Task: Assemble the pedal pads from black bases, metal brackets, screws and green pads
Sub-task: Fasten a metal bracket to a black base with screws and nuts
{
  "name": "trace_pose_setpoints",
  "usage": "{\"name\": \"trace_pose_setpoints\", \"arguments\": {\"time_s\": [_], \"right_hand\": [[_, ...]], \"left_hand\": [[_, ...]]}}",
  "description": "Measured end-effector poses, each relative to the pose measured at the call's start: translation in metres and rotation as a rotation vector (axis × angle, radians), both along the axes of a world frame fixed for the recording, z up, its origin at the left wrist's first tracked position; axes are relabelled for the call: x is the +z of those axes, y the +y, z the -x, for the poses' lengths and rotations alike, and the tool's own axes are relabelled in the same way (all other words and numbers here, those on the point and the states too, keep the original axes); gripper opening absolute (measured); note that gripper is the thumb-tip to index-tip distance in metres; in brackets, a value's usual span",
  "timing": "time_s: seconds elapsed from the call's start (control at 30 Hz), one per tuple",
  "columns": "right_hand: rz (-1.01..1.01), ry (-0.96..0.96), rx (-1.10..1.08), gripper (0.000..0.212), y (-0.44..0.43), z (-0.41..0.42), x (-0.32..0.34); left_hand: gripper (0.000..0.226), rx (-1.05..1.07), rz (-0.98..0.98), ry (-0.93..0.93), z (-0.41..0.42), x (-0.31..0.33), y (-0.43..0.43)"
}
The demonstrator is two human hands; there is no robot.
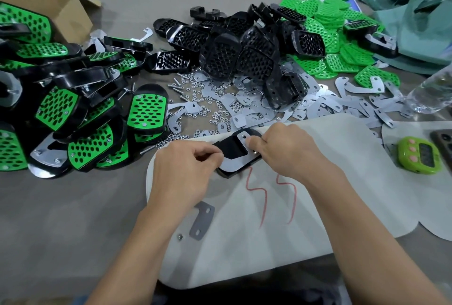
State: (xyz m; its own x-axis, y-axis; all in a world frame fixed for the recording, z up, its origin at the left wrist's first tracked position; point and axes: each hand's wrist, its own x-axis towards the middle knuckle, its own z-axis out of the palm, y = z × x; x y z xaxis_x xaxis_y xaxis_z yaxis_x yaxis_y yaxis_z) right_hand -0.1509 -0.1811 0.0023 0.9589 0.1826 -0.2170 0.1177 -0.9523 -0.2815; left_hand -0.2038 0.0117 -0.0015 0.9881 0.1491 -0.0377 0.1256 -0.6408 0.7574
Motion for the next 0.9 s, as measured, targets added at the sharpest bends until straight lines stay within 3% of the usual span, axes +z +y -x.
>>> {"name": "trace_pose_setpoints", "arguments": {"time_s": [0.03, 0.1, 0.17, 0.23, 0.37, 0.7, 0.9], "right_hand": [[-0.014, 0.007, -0.004, 0.064, 0.001, 0.002, 0.001], [-0.101, 0.007, -0.078, 0.048, -0.005, 0.0, -0.005], [-0.171, 0.004, -0.178, 0.063, -0.009, 0.0, -0.011], [-0.247, -0.043, -0.219, 0.063, -0.012, 0.002, -0.015], [-0.399, -0.151, -0.317, 0.041, -0.01, 0.01, -0.02], [-0.372, -0.056, -0.275, 0.042, -0.009, 0.004, -0.017], [-0.338, -0.077, -0.254, 0.028, -0.004, 0.003, -0.016]], "left_hand": [[0.024, -0.009, 0.026, 0.005, 0.0, -0.001, 0.002], [0.018, -0.018, 0.085, 0.013, 0.001, -0.004, 0.003], [0.023, -0.024, 0.124, 0.009, 0.002, -0.007, 0.003], [0.028, -0.015, 0.16, 0.012, 0.003, -0.01, 0.003], [0.03, -0.017, 0.268, 0.066, 0.0, -0.015, 0.01], [0.023, 0.046, 0.414, 0.182, -0.008, -0.017, 0.015], [0.008, 0.086, 0.381, 0.232, -0.01, -0.016, 0.01]]}}
